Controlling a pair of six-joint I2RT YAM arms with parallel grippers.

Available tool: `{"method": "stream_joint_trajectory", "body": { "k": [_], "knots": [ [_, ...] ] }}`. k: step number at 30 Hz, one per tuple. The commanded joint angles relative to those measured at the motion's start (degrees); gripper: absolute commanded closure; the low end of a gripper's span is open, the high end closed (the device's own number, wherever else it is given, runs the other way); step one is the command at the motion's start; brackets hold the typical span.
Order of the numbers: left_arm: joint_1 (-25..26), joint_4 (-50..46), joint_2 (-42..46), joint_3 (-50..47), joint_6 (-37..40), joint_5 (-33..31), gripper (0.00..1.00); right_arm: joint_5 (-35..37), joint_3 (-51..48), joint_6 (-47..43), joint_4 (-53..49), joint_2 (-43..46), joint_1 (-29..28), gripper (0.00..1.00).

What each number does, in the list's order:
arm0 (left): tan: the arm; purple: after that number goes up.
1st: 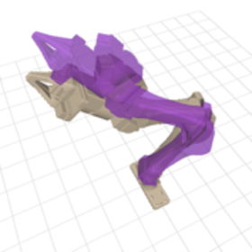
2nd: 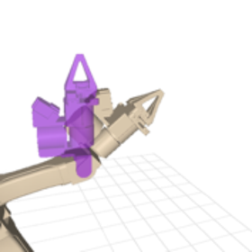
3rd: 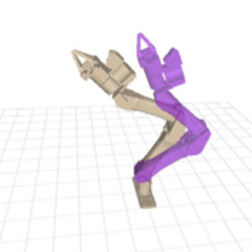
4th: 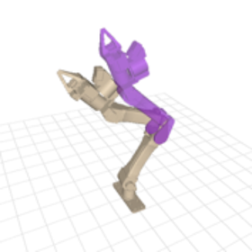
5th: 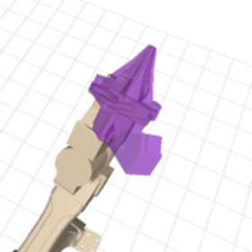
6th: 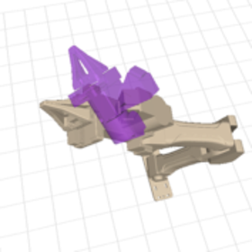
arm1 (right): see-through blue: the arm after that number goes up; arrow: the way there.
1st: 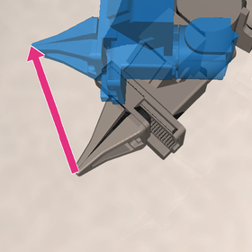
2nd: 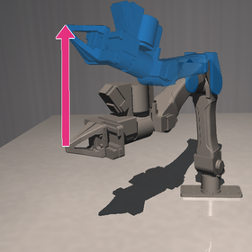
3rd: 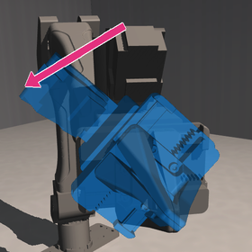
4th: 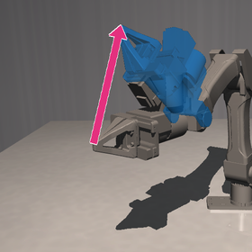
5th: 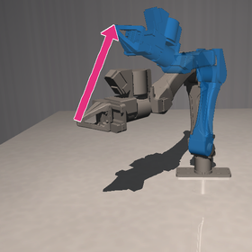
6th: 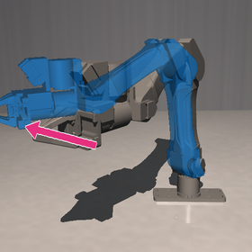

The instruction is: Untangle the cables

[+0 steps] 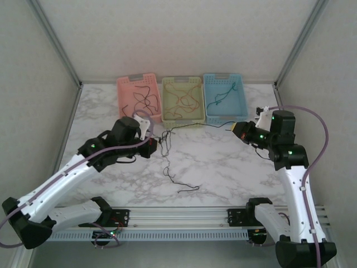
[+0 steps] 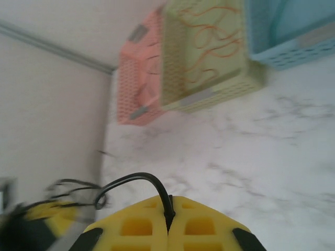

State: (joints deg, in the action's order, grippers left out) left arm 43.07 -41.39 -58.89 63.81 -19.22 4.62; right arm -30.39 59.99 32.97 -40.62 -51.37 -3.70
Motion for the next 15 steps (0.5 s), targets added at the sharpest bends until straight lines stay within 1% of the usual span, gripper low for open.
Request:
{"method": "stream_joint_trajectory", "body": {
  "k": [1,3,6,9,13,15],
  "knots": [
    [-0.1,-13.8,5.5,7.2,2.8,-14.0,1.0,22.7,-0.3,-6.4,-6.7,-2.3,0.4,1.0],
    [-0.2,-18.1,7.6,10.5,3.6,-17.0,1.0,29.1,-2.2,-7.0,-5.8,-3.5,0.9,1.0],
    [-0.2,-23.4,10.5,14.5,4.2,-22.0,1.0,34.4,-4.2,-6.6,-3.7,-5.7,2.3,1.0],
    [-0.2,-27.5,12.7,17.3,4.5,-27.0,1.0,36.2,-4.5,-6.1,-1.8,-7.3,3.6,1.0],
    [-0.2,-31.3,14.5,20.3,3.8,-33.8,1.0,40.8,-3.9,-6.7,-1.1,-9.1,4.7,1.0],
    [-0.2,-31.9,15.5,21.2,3.4,-36.3,1.0,40.8,-3.9,-6.9,-1.0,-9.5,5.6,1.0]
  ]
}}
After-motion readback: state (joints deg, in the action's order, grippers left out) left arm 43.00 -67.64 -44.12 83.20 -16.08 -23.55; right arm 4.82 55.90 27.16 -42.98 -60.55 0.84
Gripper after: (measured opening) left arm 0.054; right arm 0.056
